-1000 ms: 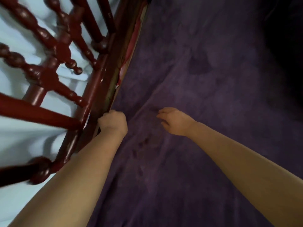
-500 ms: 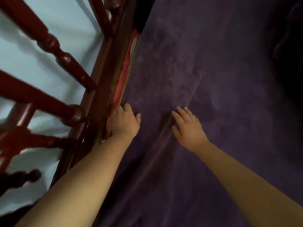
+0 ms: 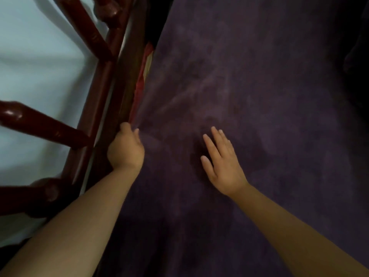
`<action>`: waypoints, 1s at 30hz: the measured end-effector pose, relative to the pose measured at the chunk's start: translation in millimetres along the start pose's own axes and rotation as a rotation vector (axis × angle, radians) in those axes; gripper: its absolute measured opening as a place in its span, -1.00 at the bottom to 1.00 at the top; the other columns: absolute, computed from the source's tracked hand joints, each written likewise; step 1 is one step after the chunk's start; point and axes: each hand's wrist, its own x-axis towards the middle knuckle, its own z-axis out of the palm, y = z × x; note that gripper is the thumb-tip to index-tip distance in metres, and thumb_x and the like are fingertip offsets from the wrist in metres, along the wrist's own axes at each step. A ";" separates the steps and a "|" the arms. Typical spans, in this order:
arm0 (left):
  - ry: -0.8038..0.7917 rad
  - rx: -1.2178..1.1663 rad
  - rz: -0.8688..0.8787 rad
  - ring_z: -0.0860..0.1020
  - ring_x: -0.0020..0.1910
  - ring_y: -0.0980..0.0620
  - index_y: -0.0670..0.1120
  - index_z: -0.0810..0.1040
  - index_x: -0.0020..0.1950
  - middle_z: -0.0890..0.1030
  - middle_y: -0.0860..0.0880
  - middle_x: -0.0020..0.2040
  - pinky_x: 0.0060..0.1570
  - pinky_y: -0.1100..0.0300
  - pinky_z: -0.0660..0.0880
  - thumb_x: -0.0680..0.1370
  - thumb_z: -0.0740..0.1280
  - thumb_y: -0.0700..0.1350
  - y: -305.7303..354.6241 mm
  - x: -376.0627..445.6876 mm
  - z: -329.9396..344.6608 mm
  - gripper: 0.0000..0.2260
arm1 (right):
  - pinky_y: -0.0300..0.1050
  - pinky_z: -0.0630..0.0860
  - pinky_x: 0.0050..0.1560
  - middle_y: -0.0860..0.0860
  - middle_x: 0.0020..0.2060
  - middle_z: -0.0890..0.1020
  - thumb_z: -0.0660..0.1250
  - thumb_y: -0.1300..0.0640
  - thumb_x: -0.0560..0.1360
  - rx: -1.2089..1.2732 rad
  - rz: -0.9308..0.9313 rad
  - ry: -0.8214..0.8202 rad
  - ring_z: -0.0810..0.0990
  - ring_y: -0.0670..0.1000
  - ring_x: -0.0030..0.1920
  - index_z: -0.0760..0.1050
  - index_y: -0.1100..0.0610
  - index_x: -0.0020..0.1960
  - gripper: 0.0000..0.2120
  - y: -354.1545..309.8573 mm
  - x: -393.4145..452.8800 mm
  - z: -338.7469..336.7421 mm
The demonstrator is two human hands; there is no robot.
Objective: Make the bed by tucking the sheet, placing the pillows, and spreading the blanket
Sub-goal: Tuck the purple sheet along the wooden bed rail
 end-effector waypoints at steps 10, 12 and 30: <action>-0.195 0.512 0.181 0.42 0.25 -0.15 -0.19 0.33 0.29 0.46 -0.18 0.25 0.14 0.01 0.41 0.59 0.14 -0.19 7.5 16.4 7.8 -0.73 | 0.17 0.56 0.03 0.11 0.04 0.69 0.07 -0.05 0.42 -0.311 -0.041 -0.127 0.66 0.14 0.08 0.63 0.13 0.04 -0.55 1.6 20.4 -4.4; -0.186 0.477 0.168 0.40 0.26 -0.16 -0.19 0.36 0.26 0.43 -0.19 0.27 0.18 0.00 0.39 0.55 0.20 -0.15 16.2 26.5 5.1 -0.70 | 0.17 0.58 0.00 0.12 -0.02 0.70 0.10 -0.02 0.41 -0.274 -0.076 -0.051 0.67 0.15 0.03 0.64 0.16 0.00 -0.58 7.7 35.6 -11.8; 0.125 -0.323 0.071 0.48 0.26 -0.22 -0.19 0.30 0.36 0.51 -0.23 0.28 0.20 -0.01 0.40 0.58 0.21 -0.18 101.7 162.5 7.7 -0.64 | 0.07 -0.27 0.44 0.07 0.54 -0.04 -0.32 -0.21 0.38 -0.132 0.001 -0.023 -0.14 0.10 0.54 -0.01 0.01 0.51 -0.26 24.5 131.8 -0.7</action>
